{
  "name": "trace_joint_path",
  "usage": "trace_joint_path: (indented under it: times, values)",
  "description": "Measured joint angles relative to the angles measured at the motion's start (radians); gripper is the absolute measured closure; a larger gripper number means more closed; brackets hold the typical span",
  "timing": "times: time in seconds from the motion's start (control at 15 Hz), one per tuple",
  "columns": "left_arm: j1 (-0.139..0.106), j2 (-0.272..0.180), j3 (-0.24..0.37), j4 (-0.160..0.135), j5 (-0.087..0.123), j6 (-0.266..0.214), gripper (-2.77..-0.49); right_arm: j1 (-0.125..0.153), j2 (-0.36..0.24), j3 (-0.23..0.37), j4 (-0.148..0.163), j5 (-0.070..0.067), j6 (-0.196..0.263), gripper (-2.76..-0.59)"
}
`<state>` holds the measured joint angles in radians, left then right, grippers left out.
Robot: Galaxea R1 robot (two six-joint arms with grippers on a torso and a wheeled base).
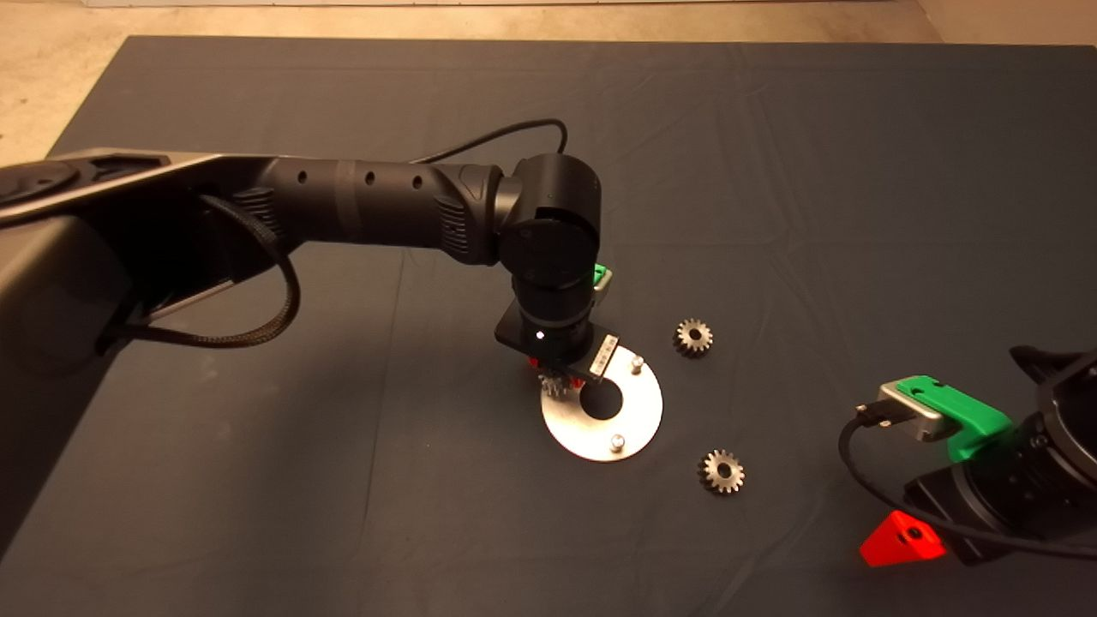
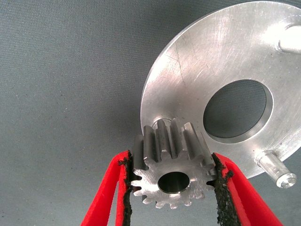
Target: Install three planetary gears onto the carrier pins
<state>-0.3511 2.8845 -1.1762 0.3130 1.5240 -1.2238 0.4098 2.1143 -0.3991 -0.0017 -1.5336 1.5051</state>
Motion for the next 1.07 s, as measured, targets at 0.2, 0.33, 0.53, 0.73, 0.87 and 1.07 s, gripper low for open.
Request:
trace_joint_path:
  times: [0.2, 0.33, 0.53, 0.73, 0.87, 1.07]
  values:
    - [0.006, 0.000, 0.000, 0.006, 0.000, 0.006, -0.91, 0.000, 0.000, 0.000, 0.000, 0.000, 0.000, -2.75]
    - [0.010, 0.003, -0.006, 0.007, 0.001, 0.009, -0.92, 0.000, 0.000, 0.000, 0.000, 0.000, 0.000, -2.75]
    - [0.010, 0.002, -0.007, 0.007, 0.001, 0.010, -1.00, 0.000, 0.000, 0.000, 0.000, 0.000, 0.000, -2.75]
    - [0.010, 0.002, -0.008, 0.007, 0.001, 0.011, -1.10, 0.000, 0.000, 0.000, 0.000, 0.000, 0.000, -2.75]
    - [0.010, 0.002, -0.008, 0.006, 0.001, 0.011, -1.19, 0.000, 0.000, 0.000, 0.000, 0.000, 0.000, -2.75]
    - [0.009, -0.001, -0.009, 0.006, 0.001, 0.011, -1.31, 0.000, 0.000, 0.000, 0.000, 0.000, 0.000, -2.75]
